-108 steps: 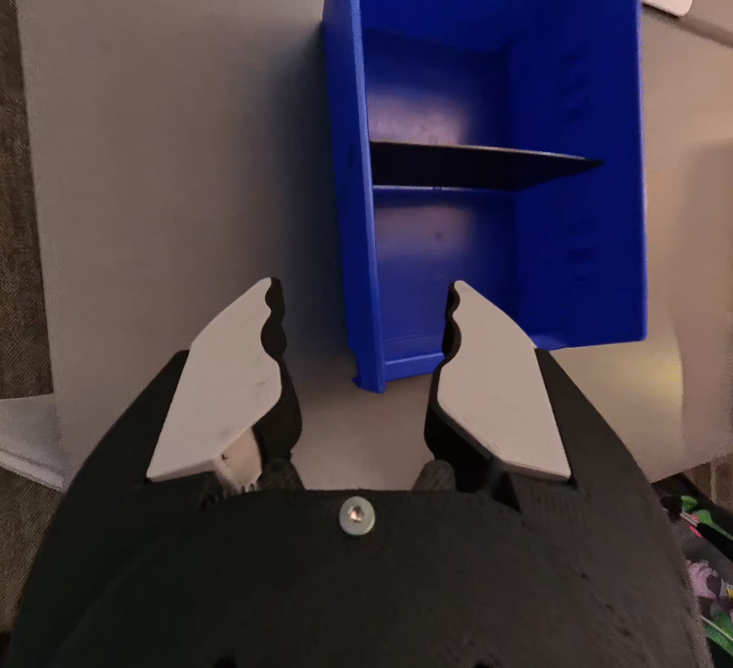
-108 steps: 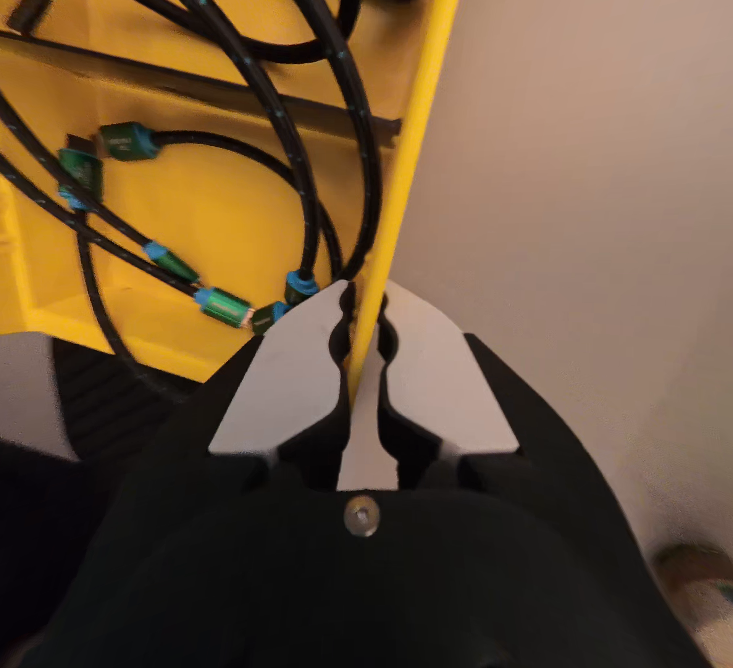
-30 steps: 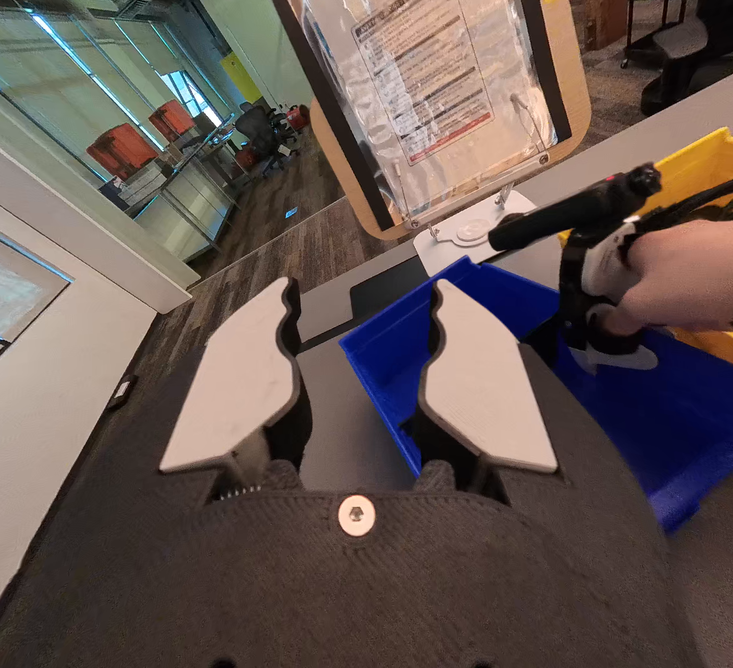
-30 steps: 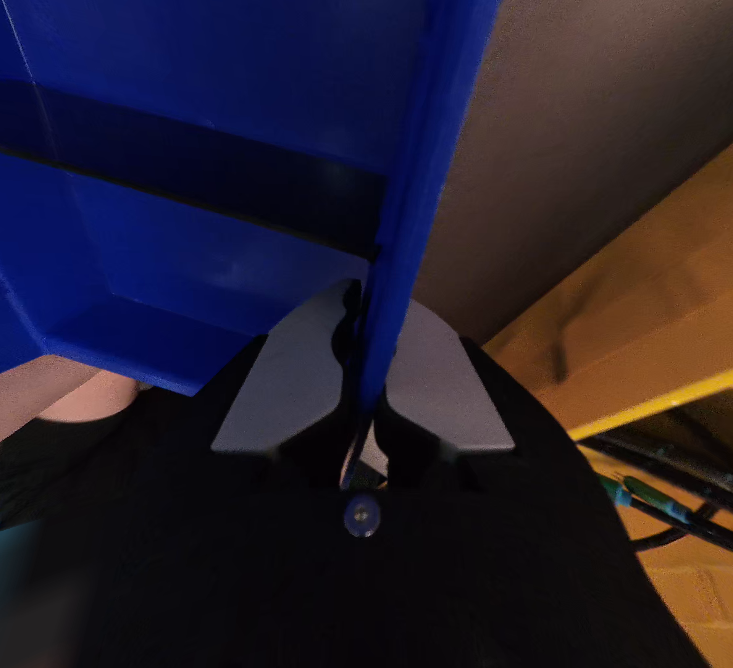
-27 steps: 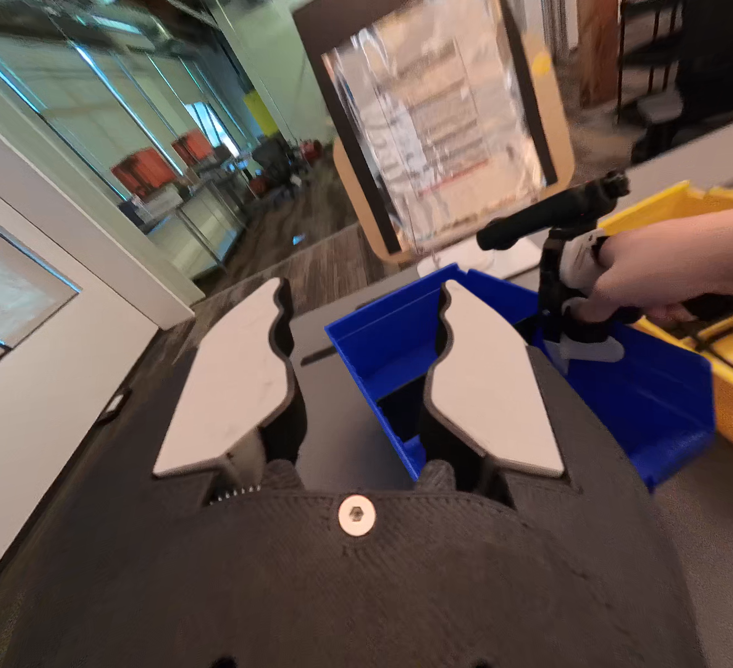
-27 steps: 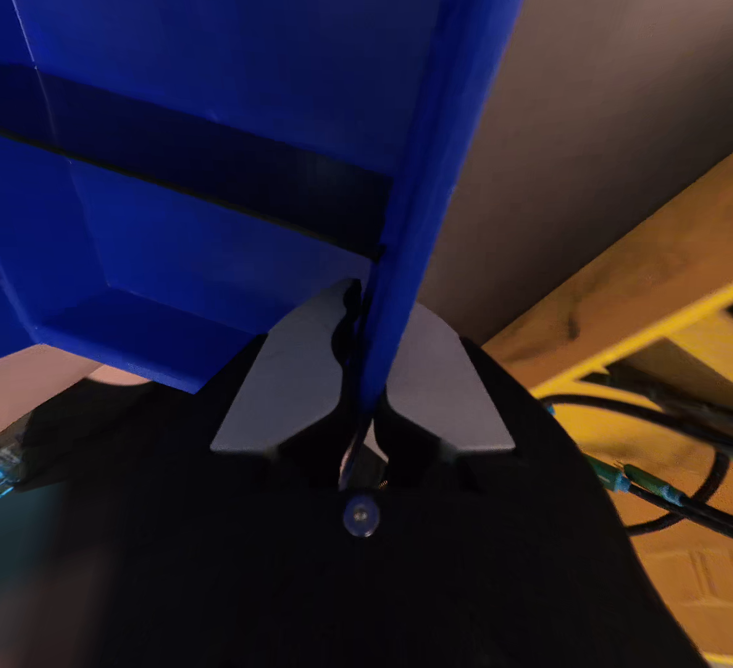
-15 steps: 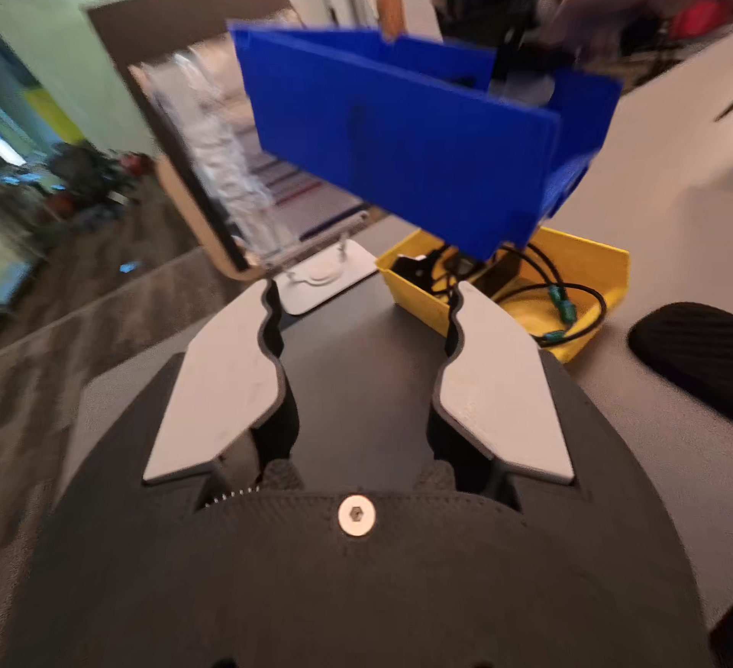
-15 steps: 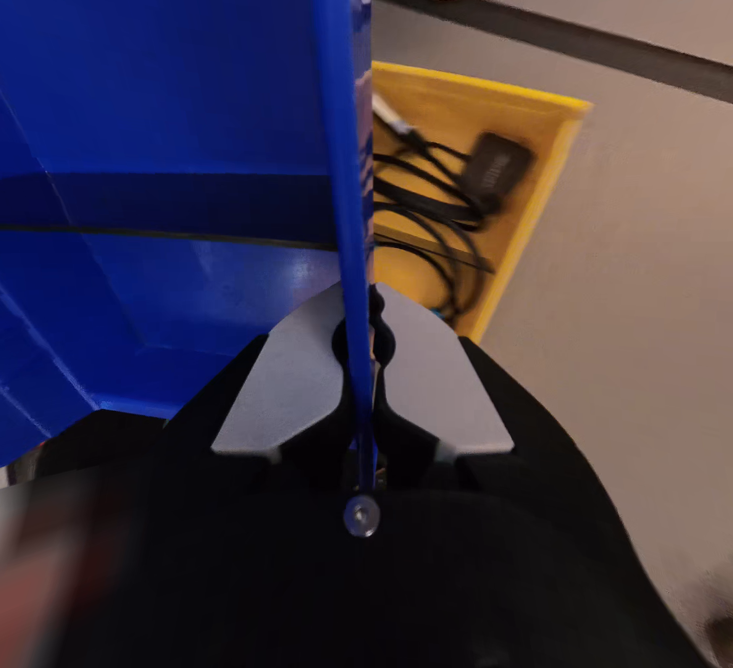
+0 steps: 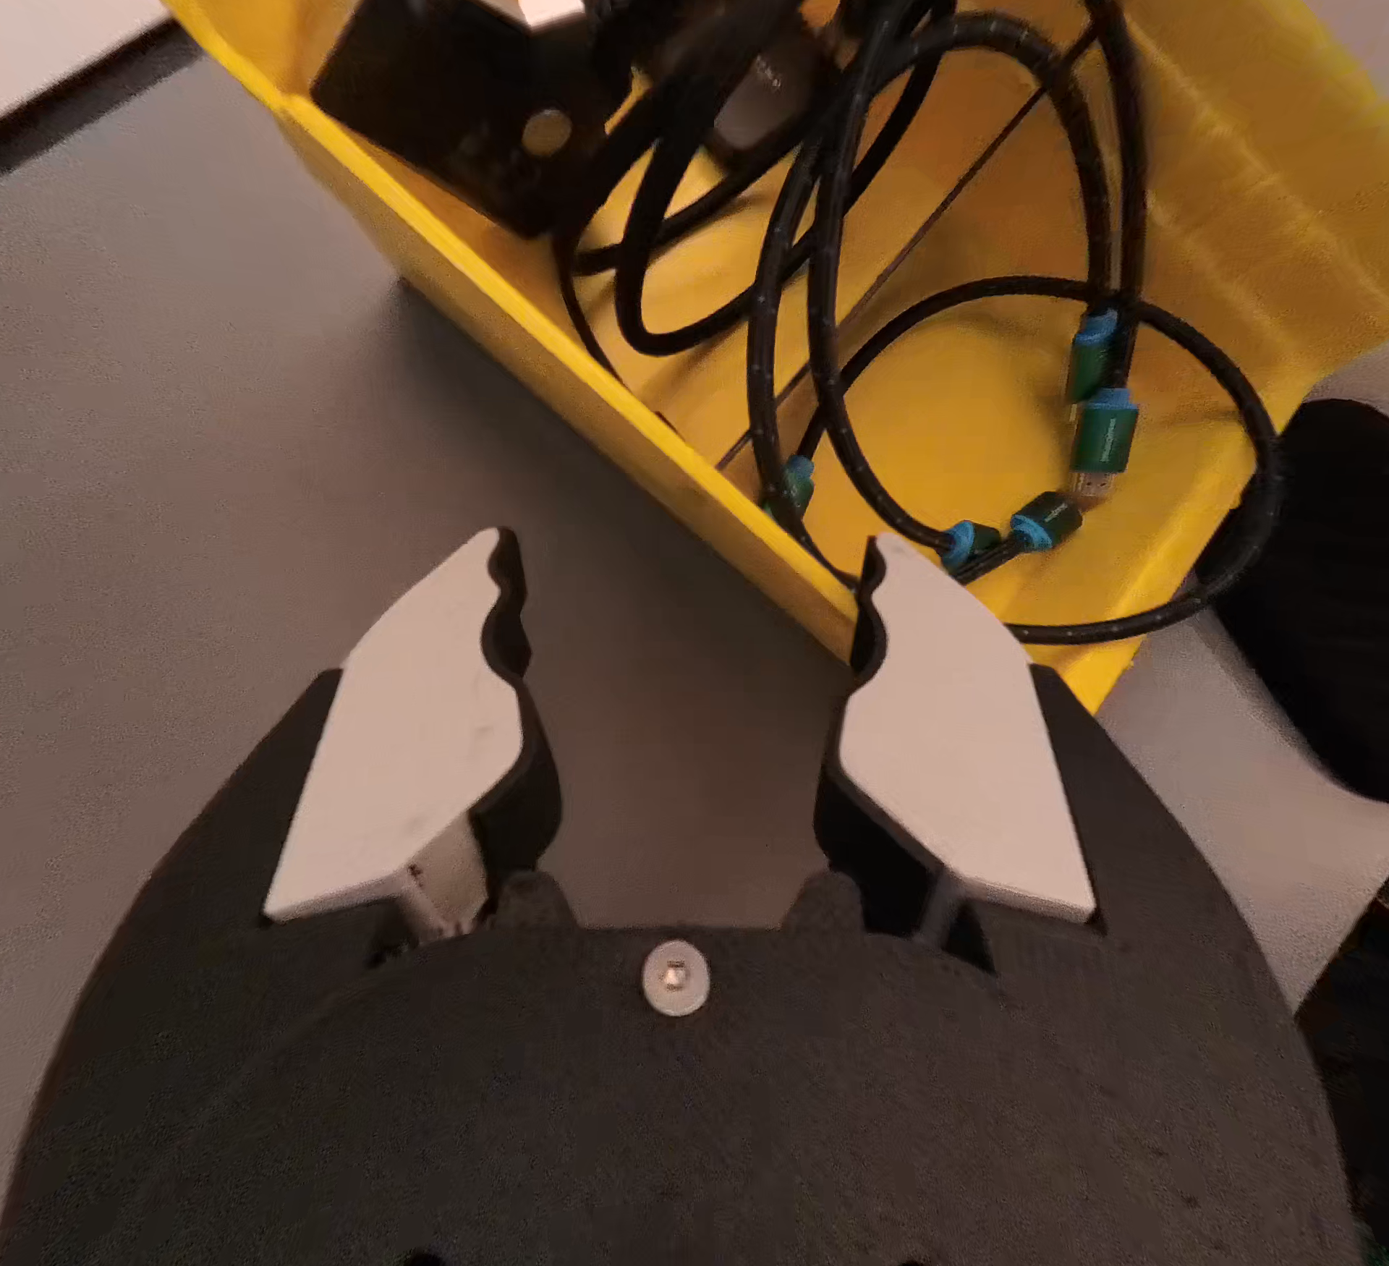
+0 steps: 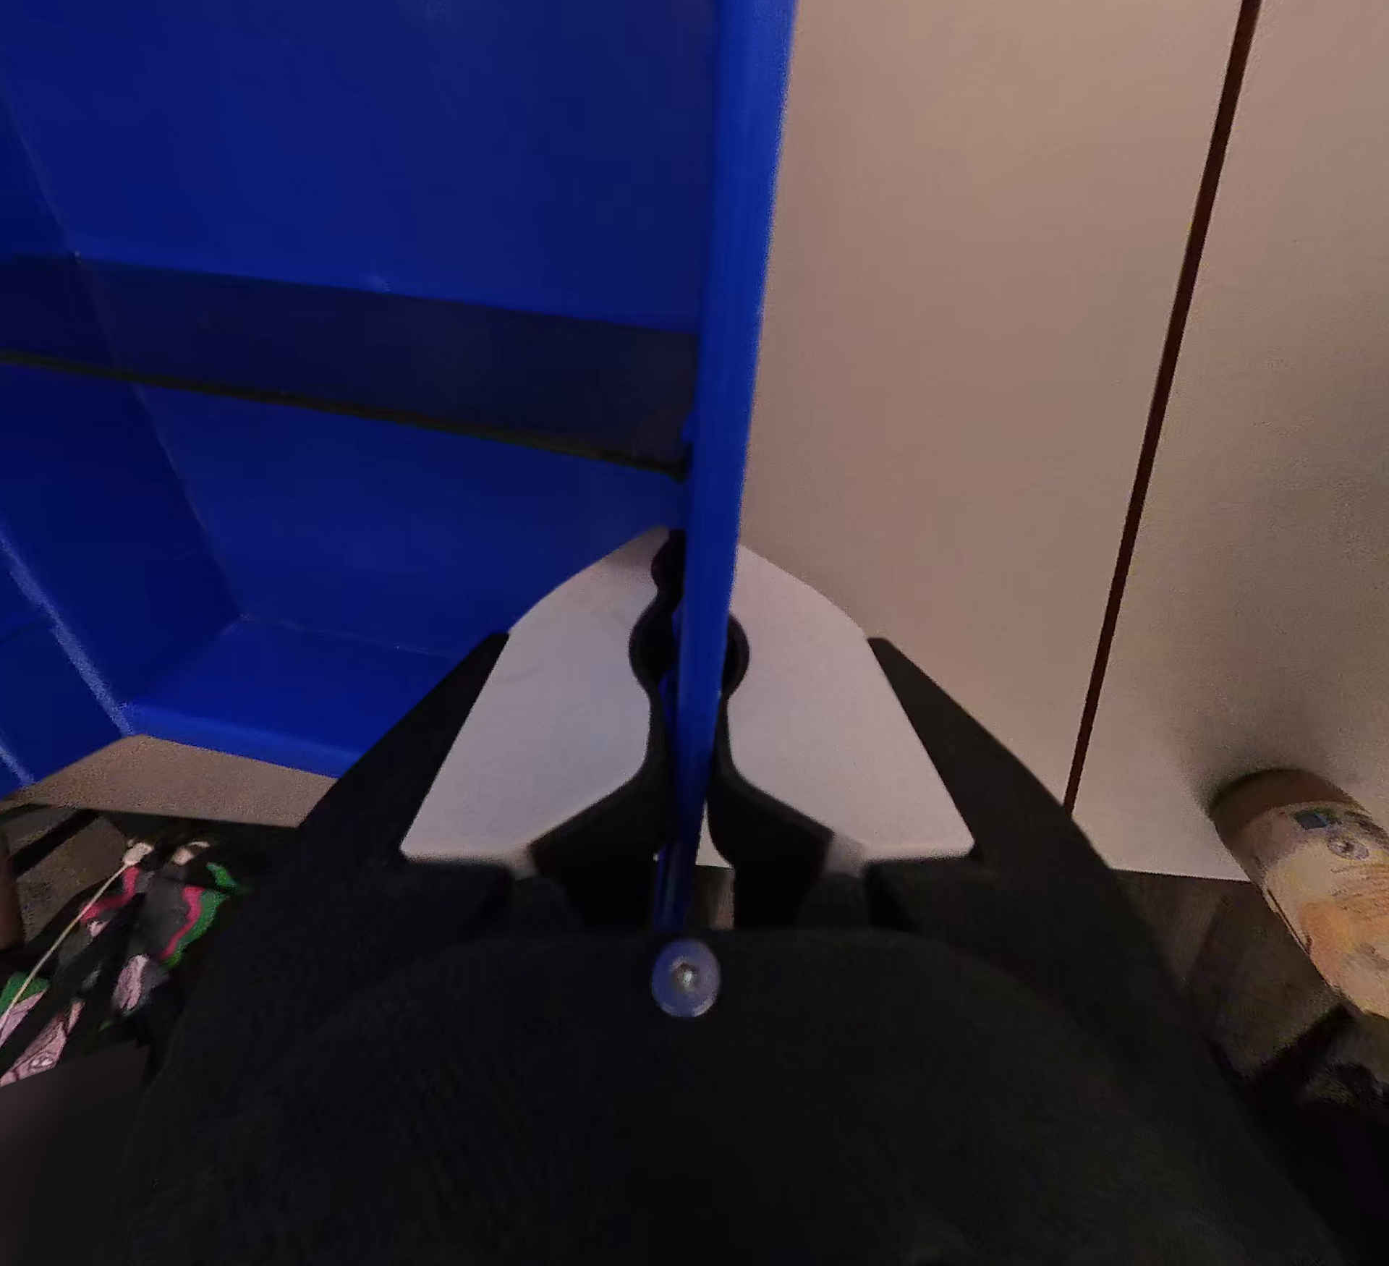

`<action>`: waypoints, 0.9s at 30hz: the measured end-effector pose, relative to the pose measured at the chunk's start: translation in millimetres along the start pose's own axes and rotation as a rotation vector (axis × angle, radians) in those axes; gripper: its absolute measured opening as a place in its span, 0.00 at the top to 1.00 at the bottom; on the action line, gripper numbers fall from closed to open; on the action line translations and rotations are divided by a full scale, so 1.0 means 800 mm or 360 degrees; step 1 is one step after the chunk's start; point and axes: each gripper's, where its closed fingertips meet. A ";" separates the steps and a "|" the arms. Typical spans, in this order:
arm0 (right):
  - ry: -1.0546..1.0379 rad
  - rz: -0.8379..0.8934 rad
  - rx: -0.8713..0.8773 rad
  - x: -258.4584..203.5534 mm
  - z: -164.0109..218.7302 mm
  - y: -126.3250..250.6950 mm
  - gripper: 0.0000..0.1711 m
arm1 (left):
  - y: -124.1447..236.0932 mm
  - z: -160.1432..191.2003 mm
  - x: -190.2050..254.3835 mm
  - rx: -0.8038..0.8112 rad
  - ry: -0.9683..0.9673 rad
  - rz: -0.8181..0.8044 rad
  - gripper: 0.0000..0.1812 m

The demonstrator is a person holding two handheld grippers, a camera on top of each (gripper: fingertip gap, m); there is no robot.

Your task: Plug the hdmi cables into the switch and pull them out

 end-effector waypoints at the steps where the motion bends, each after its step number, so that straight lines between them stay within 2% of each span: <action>1: -0.0004 0.0016 -0.0036 0.008 0.005 -0.011 0.97 | -0.004 0.001 0.004 -0.0011 0.0019 0.0054 0.55; 4: -0.0001 0.0068 -0.0129 0.018 0.014 -0.038 0.96 | -0.007 0.006 0.019 -0.0063 0.0048 0.0248 0.66; 6: 0.0008 0.0089 -0.0174 0.016 0.017 -0.054 0.96 | 0.003 0.011 0.020 -0.0131 -0.0022 0.0323 0.83; 9: 0.0039 0.0057 -0.0223 0.003 0.024 -0.078 0.97 | 0.033 0.029 -0.032 -0.0247 -0.0096 0.0123 0.89; 12: 0.0107 0.0019 -0.0239 -0.020 0.030 -0.101 0.97 | 0.070 0.055 -0.097 -0.0313 0.0066 0.0025 0.94; 18: 0.0178 -0.0022 -0.0253 -0.059 0.033 -0.138 0.96 | 0.148 0.109 -0.242 -0.0181 0.0469 -0.0298 0.97; 23: 0.0145 0.0007 -0.0236 -0.051 0.021 -0.138 0.97 | 0.211 0.171 -0.300 -0.0036 0.0835 -0.0228 0.96; 27: 0.0060 0.0012 -0.0220 -0.027 0.014 -0.135 0.97 | 0.254 0.215 -0.341 0.0099 0.1015 -0.0333 0.96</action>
Point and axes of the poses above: each gripper's, where its closed fingertips meet, y back along the fingers, z out of its underside, x = y × z across the jaws, and after that the axes turned 1 degree about z, right-handed
